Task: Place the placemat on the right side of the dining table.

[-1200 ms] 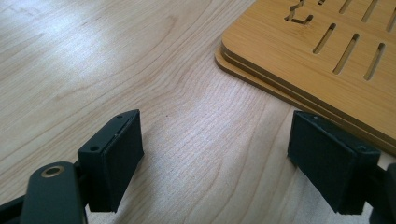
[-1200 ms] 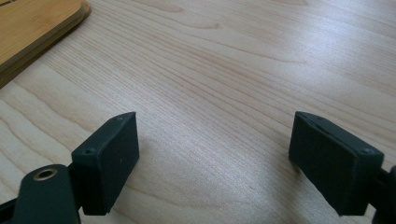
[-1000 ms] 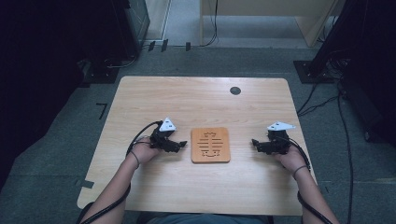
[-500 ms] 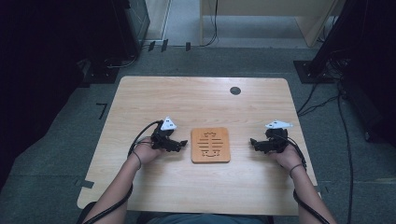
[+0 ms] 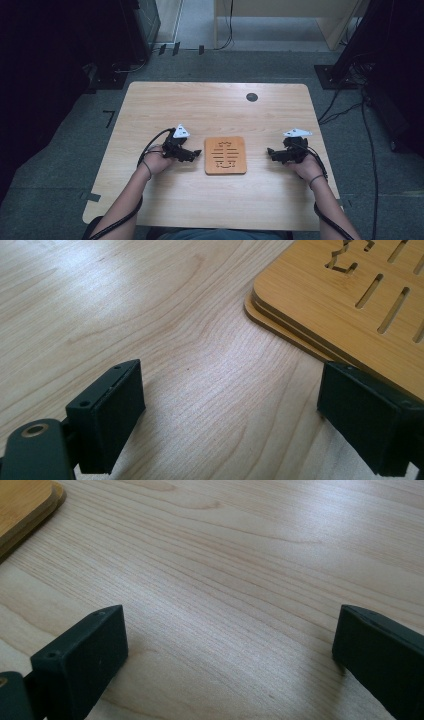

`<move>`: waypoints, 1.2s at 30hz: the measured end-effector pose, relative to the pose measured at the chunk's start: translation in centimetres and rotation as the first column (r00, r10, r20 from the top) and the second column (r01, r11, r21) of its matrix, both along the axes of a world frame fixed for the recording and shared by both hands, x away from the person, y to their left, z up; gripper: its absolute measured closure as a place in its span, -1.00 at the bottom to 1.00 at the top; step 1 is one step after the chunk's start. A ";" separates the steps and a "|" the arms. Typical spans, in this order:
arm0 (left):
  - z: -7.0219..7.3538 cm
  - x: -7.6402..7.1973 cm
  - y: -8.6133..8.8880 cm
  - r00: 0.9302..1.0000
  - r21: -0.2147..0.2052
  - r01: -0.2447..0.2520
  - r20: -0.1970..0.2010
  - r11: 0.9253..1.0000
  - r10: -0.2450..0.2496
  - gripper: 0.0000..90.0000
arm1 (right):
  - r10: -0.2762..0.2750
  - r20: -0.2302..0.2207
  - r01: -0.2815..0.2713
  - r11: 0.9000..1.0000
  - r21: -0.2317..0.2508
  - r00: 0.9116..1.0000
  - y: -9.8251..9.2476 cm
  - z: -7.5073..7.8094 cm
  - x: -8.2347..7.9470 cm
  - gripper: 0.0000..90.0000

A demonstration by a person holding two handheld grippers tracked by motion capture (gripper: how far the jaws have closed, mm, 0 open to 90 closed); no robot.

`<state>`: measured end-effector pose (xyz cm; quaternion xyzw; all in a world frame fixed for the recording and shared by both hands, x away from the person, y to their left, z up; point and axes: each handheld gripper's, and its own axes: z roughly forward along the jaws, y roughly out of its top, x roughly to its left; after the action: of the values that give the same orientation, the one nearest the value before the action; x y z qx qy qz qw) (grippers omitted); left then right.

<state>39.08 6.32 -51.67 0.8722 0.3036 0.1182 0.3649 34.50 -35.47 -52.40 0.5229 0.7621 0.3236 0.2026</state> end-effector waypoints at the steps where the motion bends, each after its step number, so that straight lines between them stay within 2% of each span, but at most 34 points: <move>1: 0.1 0.0 0.0 1.000 0.005 0.000 -0.004 1.000 0.000 -0.76 | -0.002 -0.004 0.002 1.000 -0.001 1.000 0.0 0.0 0.0 -0.98; 4: 0.2 0.1 0.0 1.000 -0.005 -0.017 -0.026 1.000 0.017 -0.76 | -0.005 -0.015 0.004 1.000 -0.006 1.000 0.1 0.1 0.1 -0.98; 7: 0.3 0.1 0.0 0.999 0.007 -0.024 -0.025 1.000 0.024 -0.76 | -0.011 -0.029 0.011 1.000 -0.012 1.000 0.2 0.3 0.1 -0.97; 9: 0.3 0.2 0.1 0.999 0.007 -0.037 -0.035 0.999 0.038 -0.76 | -0.021 -0.063 0.019 1.000 -0.024 0.998 0.4 0.5 0.3 -0.97; 13: 0.4 0.2 0.2 0.998 0.015 -0.035 -0.043 0.999 0.035 -0.76 | -0.014 -0.085 0.011 0.999 -0.036 0.996 0.5 0.7 0.4 -0.96; 18: 0.6 0.2 0.1 0.999 0.036 -0.032 -0.040 0.999 0.033 -0.71 | -0.024 -0.117 0.020 0.999 -0.033 0.993 0.5 1.4 0.4 -0.67; 21: 0.7 0.1 0.1 0.998 0.033 -0.027 -0.053 0.999 0.029 -0.71 | -0.025 -0.141 0.022 1.000 -0.018 0.990 0.5 1.6 0.4 -0.67; 26: 0.8 0.1 0.2 0.998 0.043 -0.028 -0.063 0.999 0.031 -0.71 | -0.014 -0.164 0.009 0.999 -0.032 0.986 0.6 1.8 0.4 -0.67; 36: 1.1 0.1 0.2 0.996 0.058 -0.041 -0.080 0.997 0.045 -0.71 | -0.034 -0.200 0.025 0.998 -0.051 0.979 0.6 2.1 0.5 -0.66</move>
<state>39.13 6.52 -50.54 0.8795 0.3334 0.0990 0.3249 35.00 -34.84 -50.34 0.5591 0.7784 0.2476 0.1420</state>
